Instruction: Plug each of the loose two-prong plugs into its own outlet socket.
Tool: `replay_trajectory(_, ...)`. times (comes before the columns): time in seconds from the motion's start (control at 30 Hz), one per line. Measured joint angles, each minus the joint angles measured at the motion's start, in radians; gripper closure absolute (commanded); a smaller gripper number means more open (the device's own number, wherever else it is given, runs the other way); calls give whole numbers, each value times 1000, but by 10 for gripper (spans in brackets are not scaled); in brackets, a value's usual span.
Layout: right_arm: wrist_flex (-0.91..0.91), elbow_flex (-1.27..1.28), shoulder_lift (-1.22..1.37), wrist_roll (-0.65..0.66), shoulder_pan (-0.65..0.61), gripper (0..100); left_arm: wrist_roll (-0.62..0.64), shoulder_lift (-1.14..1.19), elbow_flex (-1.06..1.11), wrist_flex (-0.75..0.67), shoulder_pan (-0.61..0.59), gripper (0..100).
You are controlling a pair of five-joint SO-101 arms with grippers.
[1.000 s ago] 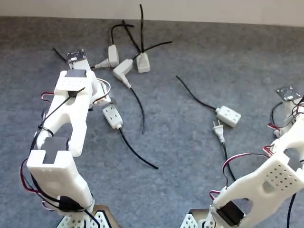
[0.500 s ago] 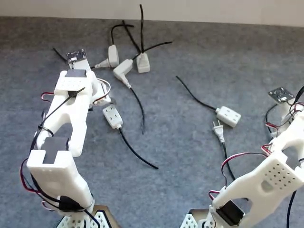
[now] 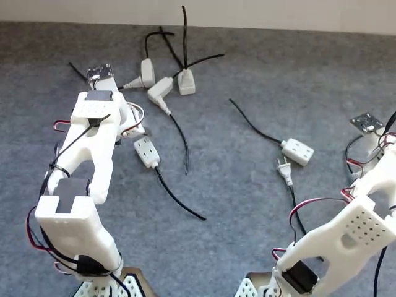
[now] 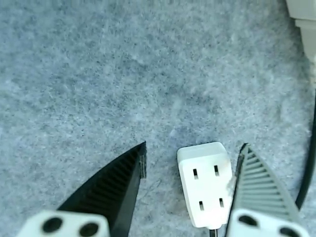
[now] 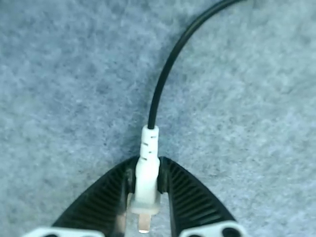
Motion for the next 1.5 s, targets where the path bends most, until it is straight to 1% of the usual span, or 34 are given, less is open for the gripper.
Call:
replay_trajectory(0.17, 95, -161, 2, 0, -52, 991, 0, 0, 0, 0, 0, 709)
replay_trajectory(0.33, 310, -416, 2, 0, -172, 991, 0, 0, 0, 0, 0, 709)
replay_trajectory(0.43, 434, -606, 2, -2, -267, 991, 0, 0, 0, 0, 0, 709)
replay_trajectory(0.5, 471, -729, 2, -32, -334, 991, 0, 0, 0, 0, 0, 709)
replay_trajectory(0.67, 477, -971, 2, -140, -502, 991, 0, 0, 0, 0, 0, 709)
replay_trajectory(0.77, 477, -1031, 2, -222, -580, 991, 0, 0, 0, 0, 0, 709)
replay_trajectory(0.93, 477, -1138, 2, -402, -694, 991, 0, 0, 0, 0, 0, 709)
replay_trajectory(1.2, 477, -1370, 0, -661, -832, 991, 0, 0, 0, 0, 0, 709)
replay_trajectory(1.33, 477, -1393, 0, -793, -879, 991, 0, 0, 0, 0, 0, 709)
replay_trajectory(1.5, 477, -1393, -54, -984, -888, 991, 0, 0, 0, 0, 0, 709)
